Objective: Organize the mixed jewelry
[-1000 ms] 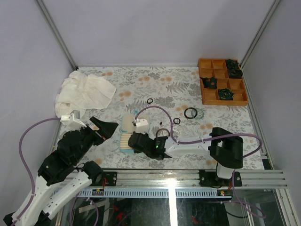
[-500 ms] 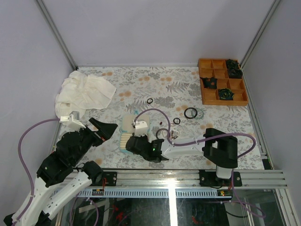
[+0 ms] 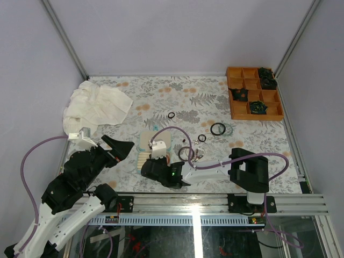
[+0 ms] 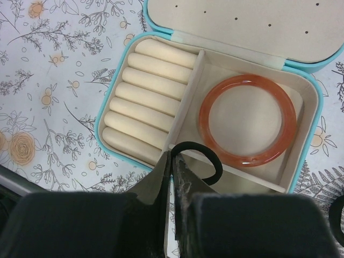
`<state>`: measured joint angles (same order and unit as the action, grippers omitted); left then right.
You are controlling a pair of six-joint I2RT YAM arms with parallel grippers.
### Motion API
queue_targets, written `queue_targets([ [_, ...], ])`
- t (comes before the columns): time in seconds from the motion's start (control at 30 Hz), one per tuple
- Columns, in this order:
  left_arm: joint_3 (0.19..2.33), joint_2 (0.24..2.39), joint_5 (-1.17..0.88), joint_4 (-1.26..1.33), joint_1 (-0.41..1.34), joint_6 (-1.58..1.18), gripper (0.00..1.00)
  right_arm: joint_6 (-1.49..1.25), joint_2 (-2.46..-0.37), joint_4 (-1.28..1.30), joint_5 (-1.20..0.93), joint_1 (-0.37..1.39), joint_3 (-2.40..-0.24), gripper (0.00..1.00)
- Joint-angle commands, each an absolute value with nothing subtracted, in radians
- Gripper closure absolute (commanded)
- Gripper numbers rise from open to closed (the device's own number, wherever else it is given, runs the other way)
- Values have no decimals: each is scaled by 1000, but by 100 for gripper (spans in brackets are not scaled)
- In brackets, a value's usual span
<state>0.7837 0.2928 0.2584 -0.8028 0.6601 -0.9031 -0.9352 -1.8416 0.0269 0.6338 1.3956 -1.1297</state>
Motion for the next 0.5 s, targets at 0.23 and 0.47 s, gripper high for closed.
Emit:
queue_targets([
  [0.23, 788, 282, 255, -798, 655, -887, 0, -952, -1861, 63, 739, 1416, -1196, 92],
  [0.47, 788, 281, 255, -798, 655, -889, 0, -944, -1854, 72, 770, 1424, -1194, 92],
])
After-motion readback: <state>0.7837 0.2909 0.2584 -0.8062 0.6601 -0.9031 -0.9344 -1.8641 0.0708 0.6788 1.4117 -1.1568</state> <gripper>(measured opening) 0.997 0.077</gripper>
